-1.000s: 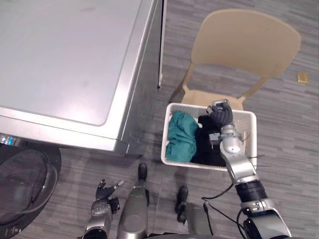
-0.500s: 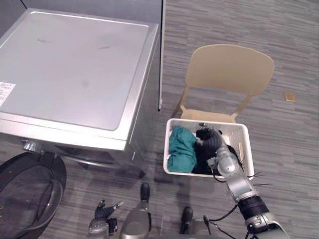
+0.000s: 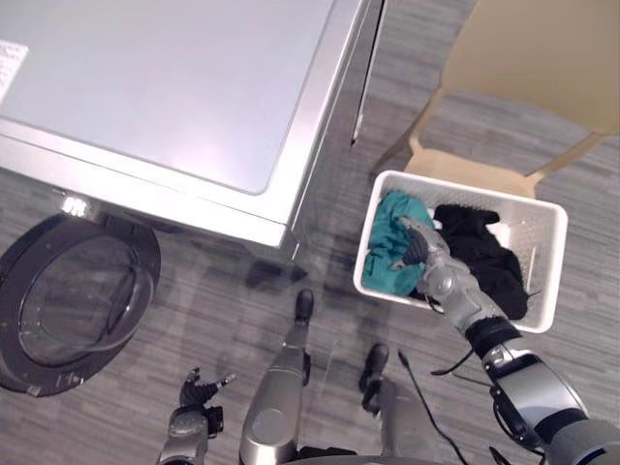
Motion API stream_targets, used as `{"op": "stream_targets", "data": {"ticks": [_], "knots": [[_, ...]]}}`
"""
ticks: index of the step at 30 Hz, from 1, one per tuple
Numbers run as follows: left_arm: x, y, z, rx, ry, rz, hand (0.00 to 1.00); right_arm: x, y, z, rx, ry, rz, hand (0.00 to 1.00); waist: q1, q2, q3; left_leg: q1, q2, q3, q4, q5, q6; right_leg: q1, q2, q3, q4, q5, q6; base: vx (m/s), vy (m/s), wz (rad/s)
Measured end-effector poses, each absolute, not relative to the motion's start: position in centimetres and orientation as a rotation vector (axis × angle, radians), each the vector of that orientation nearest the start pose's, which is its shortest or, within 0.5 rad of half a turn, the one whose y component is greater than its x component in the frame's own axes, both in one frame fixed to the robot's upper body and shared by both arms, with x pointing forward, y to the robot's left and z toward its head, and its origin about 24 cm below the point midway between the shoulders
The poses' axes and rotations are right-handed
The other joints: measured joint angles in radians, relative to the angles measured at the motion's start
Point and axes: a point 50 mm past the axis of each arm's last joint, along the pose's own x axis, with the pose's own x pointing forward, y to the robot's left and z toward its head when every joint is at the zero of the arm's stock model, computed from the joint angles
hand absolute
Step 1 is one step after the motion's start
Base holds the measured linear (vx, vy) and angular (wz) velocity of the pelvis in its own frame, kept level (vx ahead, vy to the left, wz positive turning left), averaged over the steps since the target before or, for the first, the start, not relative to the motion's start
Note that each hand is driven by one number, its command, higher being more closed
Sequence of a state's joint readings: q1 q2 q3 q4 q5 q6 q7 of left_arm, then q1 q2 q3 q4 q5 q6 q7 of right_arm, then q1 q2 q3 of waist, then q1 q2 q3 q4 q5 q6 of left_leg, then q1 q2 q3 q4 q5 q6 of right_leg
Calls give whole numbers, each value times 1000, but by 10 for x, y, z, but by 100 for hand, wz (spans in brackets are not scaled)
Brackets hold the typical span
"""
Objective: Pick up the laundry basket with both hands and put the clothes into the washing machine.
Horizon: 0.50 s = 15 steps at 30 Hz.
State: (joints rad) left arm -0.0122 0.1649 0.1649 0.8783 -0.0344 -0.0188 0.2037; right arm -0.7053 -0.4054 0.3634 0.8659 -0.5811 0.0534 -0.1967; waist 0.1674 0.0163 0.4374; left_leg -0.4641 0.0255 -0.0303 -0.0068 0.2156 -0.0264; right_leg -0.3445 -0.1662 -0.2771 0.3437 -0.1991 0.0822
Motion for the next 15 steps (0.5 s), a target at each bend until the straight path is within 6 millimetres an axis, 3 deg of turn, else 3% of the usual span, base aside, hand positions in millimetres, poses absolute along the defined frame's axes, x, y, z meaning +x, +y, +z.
{"op": "stream_targets", "data": {"ticks": [2, 5, 6, 10, 15], "knots": [[180, 237, -113, 110, 778, 431, 0, 373, -197, 73, -1260, 61, -32, 0, 10, 4, 3, -55, -1, -6, 20, 1, -1, -65, -12, -5, 51, -23, -3, 15, -36, 10], [202, 230, -103, 60, 719, 434, 0, 378, -190, 82, -1297, 22, -53, 0, 1, 6, 4, -94, 0, -17, 25, 6, -9, -105, -16, -22, 84, -40, -15, 9, -75, 14], [210, 227, -100, 44, 698, 438, 0, 380, -186, 85, -1311, 9, -53, 100, -1, 6, 4, -103, 2, -18, 26, 7, -10, -117, -16, -24, 92, -45, -19, 3, -57, 10], [234, 220, -83, 9, 611, 435, 0, 388, -174, 103, -1330, -66, -80, 100, -22, 5, 4, -147, 12, -13, 42, 7, -11, -164, -13, -26, 122, -59, -25, -7, -77, 1], [242, 217, -74, -19, 559, 450, 0, 392, -167, 120, -1280, -119, -109, 100, -18, 5, 4, -146, 21, 4, 43, 8, -11, -165, -9, -21, 123, -62, -28, 42, -64, -4]]}}
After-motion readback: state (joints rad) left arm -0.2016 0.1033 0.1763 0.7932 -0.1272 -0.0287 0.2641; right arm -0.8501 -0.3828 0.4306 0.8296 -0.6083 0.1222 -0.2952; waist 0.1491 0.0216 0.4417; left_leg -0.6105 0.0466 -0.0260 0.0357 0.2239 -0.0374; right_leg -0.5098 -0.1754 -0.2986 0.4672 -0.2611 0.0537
